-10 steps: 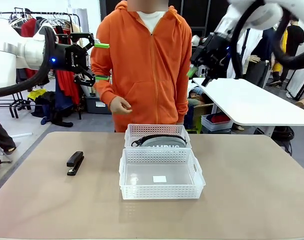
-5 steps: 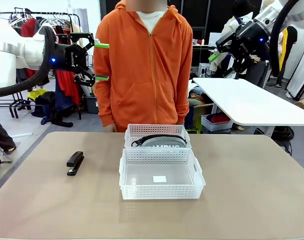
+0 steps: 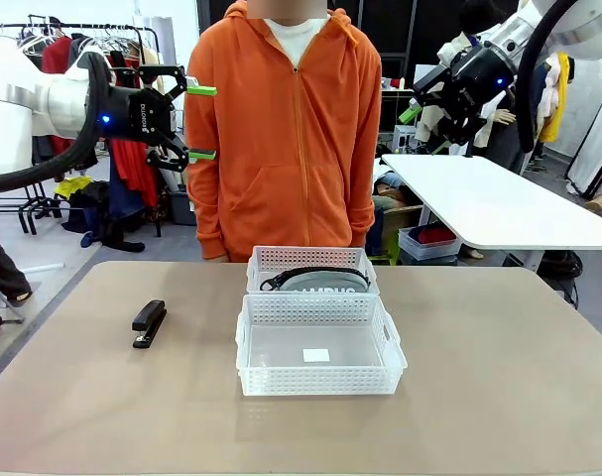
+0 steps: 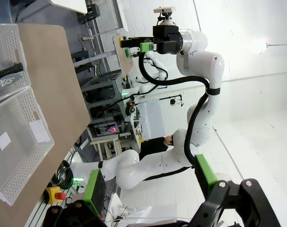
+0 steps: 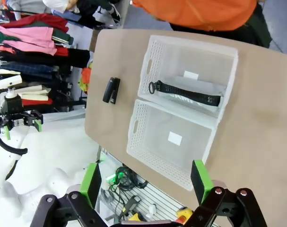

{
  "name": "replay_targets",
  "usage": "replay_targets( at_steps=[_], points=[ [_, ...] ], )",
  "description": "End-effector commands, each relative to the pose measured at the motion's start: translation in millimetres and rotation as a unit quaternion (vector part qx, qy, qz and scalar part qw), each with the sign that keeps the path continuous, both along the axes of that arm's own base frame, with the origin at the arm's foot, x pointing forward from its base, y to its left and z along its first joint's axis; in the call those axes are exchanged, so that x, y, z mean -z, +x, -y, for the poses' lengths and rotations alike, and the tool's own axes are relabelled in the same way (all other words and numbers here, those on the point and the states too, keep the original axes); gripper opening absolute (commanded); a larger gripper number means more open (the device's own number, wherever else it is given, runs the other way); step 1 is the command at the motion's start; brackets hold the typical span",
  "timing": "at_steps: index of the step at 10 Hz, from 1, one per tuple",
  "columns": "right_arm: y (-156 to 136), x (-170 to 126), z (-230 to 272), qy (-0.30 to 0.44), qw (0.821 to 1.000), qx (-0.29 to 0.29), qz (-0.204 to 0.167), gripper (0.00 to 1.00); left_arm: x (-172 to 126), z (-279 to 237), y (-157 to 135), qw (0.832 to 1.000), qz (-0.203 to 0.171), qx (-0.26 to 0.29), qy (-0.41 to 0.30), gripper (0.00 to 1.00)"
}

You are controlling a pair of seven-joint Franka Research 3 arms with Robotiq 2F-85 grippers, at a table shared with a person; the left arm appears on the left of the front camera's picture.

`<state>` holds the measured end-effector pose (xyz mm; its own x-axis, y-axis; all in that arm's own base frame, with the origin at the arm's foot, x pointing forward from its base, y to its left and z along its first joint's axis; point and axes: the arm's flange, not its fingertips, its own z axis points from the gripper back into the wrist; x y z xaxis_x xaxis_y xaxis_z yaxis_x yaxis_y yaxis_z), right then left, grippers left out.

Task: Distribute items into two baskets.
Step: Pick up the Stapler that the person points to.

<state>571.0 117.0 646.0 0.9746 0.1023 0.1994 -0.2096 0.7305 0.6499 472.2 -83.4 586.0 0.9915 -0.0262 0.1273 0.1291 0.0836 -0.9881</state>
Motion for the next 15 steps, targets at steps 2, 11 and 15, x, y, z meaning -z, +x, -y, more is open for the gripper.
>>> replay_targets(
  at_steps=[2, 11, 15],
  points=[
    [-43.0, -8.8, 41.7, 0.089, 0.993, 0.068, -0.035, 1.00, -1.7, 0.4, -1.8, 1.000, 0.002, 0.001, -0.001, 1.00],
    [-106.5, 55.5, 101.1, 0.336, 0.926, 0.142, -0.100, 1.00, -1.7, 0.4, -1.8, 1.000, 0.002, 0.001, -0.001, 1.00],
    [-105.6, 64.2, 101.2, 0.329, 0.926, 0.145, -0.113, 1.00, -1.7, 0.4, -1.8, 1.000, 0.002, 0.001, -0.001, 1.00]
  ],
)
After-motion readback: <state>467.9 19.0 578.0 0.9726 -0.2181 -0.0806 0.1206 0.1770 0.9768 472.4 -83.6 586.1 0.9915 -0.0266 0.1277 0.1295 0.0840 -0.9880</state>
